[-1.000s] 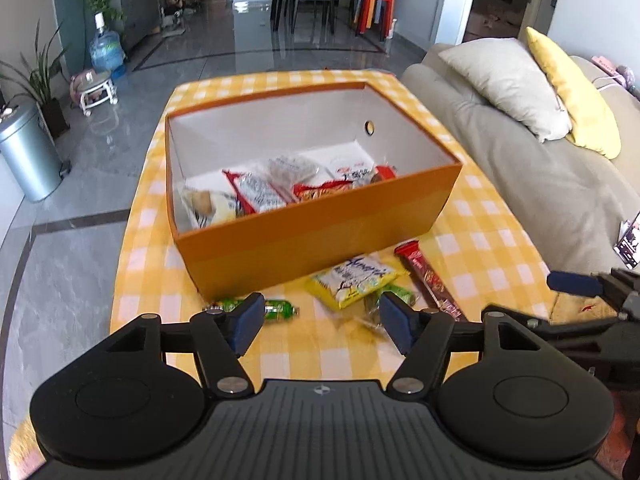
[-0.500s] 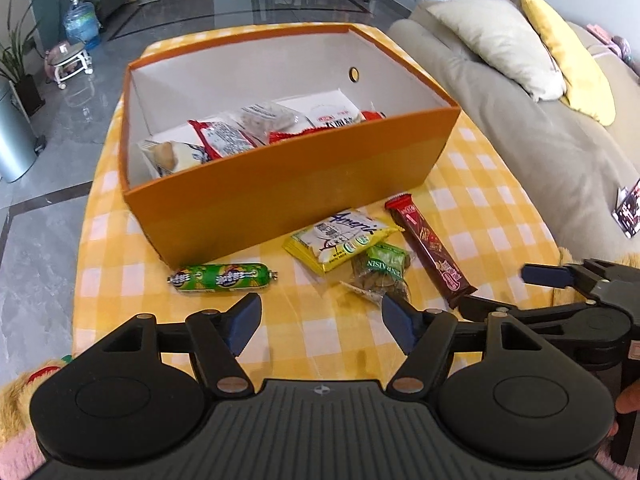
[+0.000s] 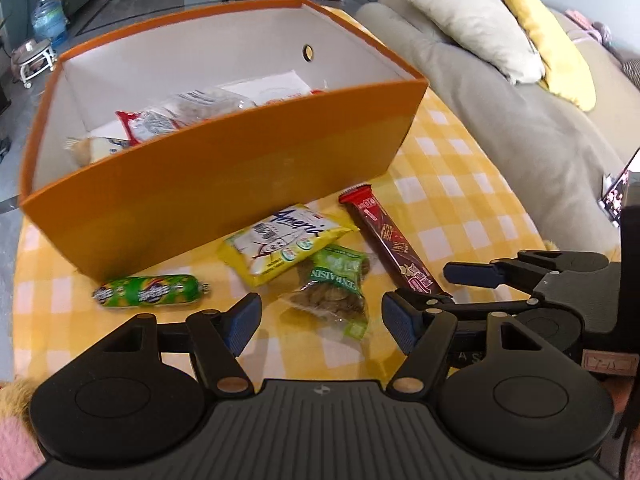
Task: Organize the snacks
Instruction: 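Grasp the brown chocolate wafer bar with the right tool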
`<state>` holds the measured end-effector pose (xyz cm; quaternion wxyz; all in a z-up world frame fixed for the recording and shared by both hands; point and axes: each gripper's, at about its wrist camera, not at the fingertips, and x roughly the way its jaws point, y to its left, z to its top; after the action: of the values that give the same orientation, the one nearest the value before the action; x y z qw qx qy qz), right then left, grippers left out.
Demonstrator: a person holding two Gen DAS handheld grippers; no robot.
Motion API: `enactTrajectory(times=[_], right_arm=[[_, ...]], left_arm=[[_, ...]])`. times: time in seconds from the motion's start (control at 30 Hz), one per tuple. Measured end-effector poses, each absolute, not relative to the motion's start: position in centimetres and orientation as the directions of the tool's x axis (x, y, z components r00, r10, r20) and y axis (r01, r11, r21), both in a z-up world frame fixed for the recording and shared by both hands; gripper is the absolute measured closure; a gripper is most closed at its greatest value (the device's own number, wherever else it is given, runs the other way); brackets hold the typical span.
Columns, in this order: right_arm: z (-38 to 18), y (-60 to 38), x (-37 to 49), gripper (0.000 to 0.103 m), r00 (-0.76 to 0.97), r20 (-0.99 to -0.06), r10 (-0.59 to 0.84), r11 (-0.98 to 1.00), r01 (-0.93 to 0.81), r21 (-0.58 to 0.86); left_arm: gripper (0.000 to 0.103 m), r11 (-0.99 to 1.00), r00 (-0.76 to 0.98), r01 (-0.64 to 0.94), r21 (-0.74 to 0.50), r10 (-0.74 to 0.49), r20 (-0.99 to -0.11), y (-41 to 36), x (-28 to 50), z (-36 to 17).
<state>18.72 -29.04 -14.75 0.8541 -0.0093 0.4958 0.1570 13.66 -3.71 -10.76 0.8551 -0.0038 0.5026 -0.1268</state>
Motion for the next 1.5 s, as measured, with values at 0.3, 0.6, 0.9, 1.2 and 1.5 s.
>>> enactTrajectory(times=[0.3,0.6,0.9,1.2,1.5], right_arm=[[-15.4,-29.4,18.8,0.080,0.429,-0.867,0.254,0.950,-0.279,0.140],[-14.9,-31.8,17.5,0.081,0.378,-0.908,0.184,0.977,-0.171,0.127],[-14.9,-32.7,17.6,0.077,0.384,-0.897,0.219,0.973,-0.152,0.173],[-14.7,-32.6,18.9,0.065,0.461,-0.856,0.234,0.968,-0.192,0.161],[-15.7,-31.7,20.2,0.064,0.479,-0.846,0.235,0.962,-0.239,0.132]], left_arm=[[0.023,0.967,0.415,0.216,-0.134,-0.216,-0.884,-4.6,15.0,-12.3],[0.023,0.969,0.369,0.239,-0.066,-0.153,-0.917,-6.3,16.0,-13.7],[0.027,0.966,0.360,0.260,-0.006,-0.102,-0.927,-7.4,16.4,-15.2],[0.035,0.961,0.381,0.277,0.011,-0.100,-0.919,-7.5,16.1,-15.3],[0.037,0.965,0.375,0.263,-0.001,-0.103,-0.921,-7.2,15.8,-15.3]])
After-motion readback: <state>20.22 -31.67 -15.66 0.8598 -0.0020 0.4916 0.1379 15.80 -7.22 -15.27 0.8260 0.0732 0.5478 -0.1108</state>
